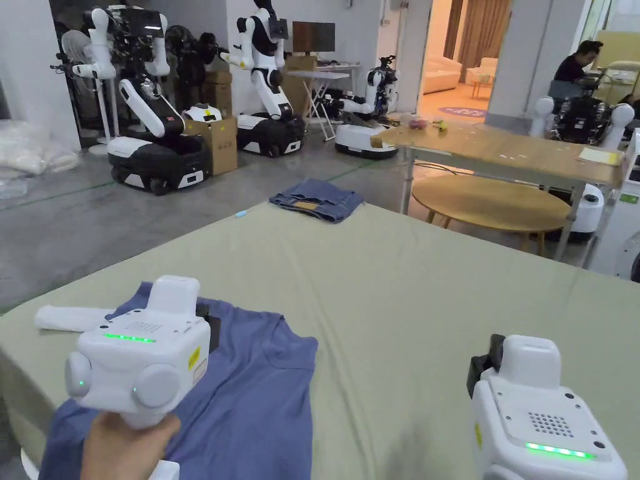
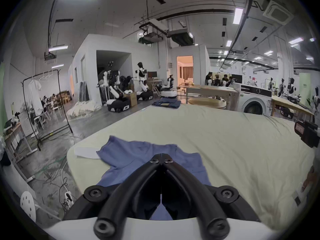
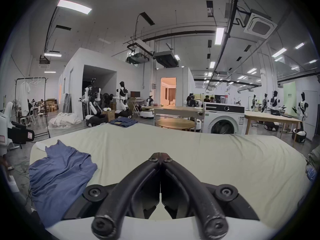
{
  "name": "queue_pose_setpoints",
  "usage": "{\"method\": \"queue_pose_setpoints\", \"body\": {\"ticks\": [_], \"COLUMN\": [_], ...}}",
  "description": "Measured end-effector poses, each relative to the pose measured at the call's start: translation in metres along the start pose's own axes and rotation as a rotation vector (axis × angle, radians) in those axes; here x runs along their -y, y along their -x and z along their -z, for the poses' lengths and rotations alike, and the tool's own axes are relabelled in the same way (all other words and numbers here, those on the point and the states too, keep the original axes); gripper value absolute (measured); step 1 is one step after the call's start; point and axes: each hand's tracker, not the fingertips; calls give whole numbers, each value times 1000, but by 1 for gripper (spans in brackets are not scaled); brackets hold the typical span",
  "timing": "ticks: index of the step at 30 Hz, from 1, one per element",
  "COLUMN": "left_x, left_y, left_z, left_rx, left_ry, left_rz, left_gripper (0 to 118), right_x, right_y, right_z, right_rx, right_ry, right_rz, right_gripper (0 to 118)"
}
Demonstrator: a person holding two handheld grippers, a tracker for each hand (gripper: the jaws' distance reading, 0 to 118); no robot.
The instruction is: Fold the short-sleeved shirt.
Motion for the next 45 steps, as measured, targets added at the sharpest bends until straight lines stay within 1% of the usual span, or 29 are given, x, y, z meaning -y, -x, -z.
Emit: {"method": "queue_pose_setpoints", "body": {"ticks": [3,4,5,7,8,9,10,12,14,15,16,18,19,20,21,22,23,24,25,27,30,32,35,37,39,41,44,45], "left_x": [-3,-2,-2,2,4,7,10,17,25,29,36,49,58,65,65,62,60,60,61,65,68,62,40,18,-7,-37,-79,-91], "left_y": [19,26,29,33,32,31,31,25,24,23,20,17,16,13,10,5,0,-5,-11,-13,-11,-4,3,3,-3,-16,-37,-45], "left_z": [18,27,39,57,66,74,83,92,109,114,123,139,146,150,147,143,136,131,126,124,121,120,107,98,92,80,71,67], "left_rx": [89,115,145,160,160,157,158,151,158,168,173,182,163,154,164,151,137,137,143,117,126,136,185,228,261,286,342,360], "left_ry": [171,296,335,440,486,516,532,574,624,654,699,774,820,798,776,750,731,699,662,653,639,611,505,436,402,316,238,219], "left_rz": [-56,-81,-101,-115,-102,-74,-67,-71,-96,-105,-104,-98,-87,-73,-49,1,33,77,123,141,126,89,-6,-42,-30,6,-10,3], "left_gripper": [0,0,0,0,7,27,39,56,64,71,74,74,74,74,74,69,55,47,47,0,0,0,0,0,0,0,0,0], "right_x": [3,4,5,6,7,9,10,13,17,19,20,20,20,21,21,22,22,23,23,26,26,25,24,21,19,16,12,11], "right_y": [6,7,7,6,5,3,1,-2,-5,-7,-9,-12,-13,-15,-15,-16,-17,-18,-19,-21,-26,-30,-38,-46,-53,-62,-75,-79], "right_z": [2,3,4,4,5,5,5,5,6,6,6,4,3,3,2,2,1,1,1,1,-2,-5,-7,-9,-13,-18,-24,-26], "right_rx": [-12,-16,-21,-21,-24,-25,-25,-18,-11,-11,-6,1,4,6,10,14,17,18,18,19,23,31,46,56,71,89,115,121], "right_ry": [15,21,25,38,46,57,64,80,92,96,103,110,112,113,115,118,119,120,120,123,127,128,124,119,114,105,98,95], "right_rz": [-12,-16,-18,-21,-19,-15,-15,-25,-30,-29,-30,-35,-36,-36,-37,-39,-40,-40,-39,-37,-36,-36,-27,-16,-8,6,17,19], "right_gripper": [0,0,0,0,0,0,0,0,0,0,0,0,0,0,0,0,0,0,0,0,0,0,0,0,0,0,0,0]}}
